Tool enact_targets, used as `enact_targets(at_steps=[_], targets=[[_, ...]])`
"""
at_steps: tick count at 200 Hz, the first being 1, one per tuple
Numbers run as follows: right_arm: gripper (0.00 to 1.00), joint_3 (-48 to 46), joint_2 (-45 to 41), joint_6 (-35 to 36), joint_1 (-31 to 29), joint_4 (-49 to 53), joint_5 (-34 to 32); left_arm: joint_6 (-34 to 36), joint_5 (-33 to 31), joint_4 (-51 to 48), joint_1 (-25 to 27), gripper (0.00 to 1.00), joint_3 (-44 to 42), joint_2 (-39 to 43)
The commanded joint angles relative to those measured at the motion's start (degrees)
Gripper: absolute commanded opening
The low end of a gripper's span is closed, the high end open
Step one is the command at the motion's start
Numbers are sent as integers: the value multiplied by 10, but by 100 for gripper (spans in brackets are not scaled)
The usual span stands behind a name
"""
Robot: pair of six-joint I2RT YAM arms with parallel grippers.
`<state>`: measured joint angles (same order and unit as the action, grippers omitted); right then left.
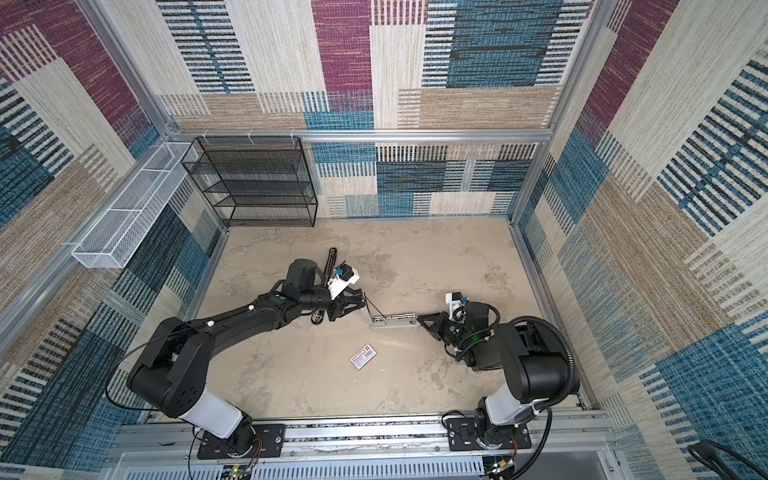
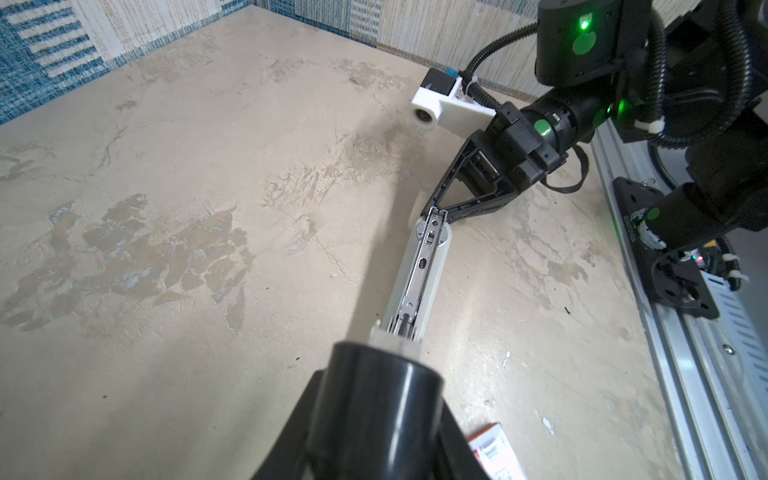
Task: Load the staples into the stapler
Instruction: 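Pull the left gripper back to open the silver stapler while the right holds the base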
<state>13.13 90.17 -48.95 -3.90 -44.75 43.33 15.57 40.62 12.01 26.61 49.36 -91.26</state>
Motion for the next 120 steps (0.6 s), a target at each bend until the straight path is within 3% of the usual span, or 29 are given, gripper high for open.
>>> enact_targets(at_steps=[1,120], targets=[[0,-6,7,26,6,60,-27,-60,-87,198,-15,0,-25,9],[0,26,30,49,24,104,-26,-136,-137,466,-34,0,-206,3]])
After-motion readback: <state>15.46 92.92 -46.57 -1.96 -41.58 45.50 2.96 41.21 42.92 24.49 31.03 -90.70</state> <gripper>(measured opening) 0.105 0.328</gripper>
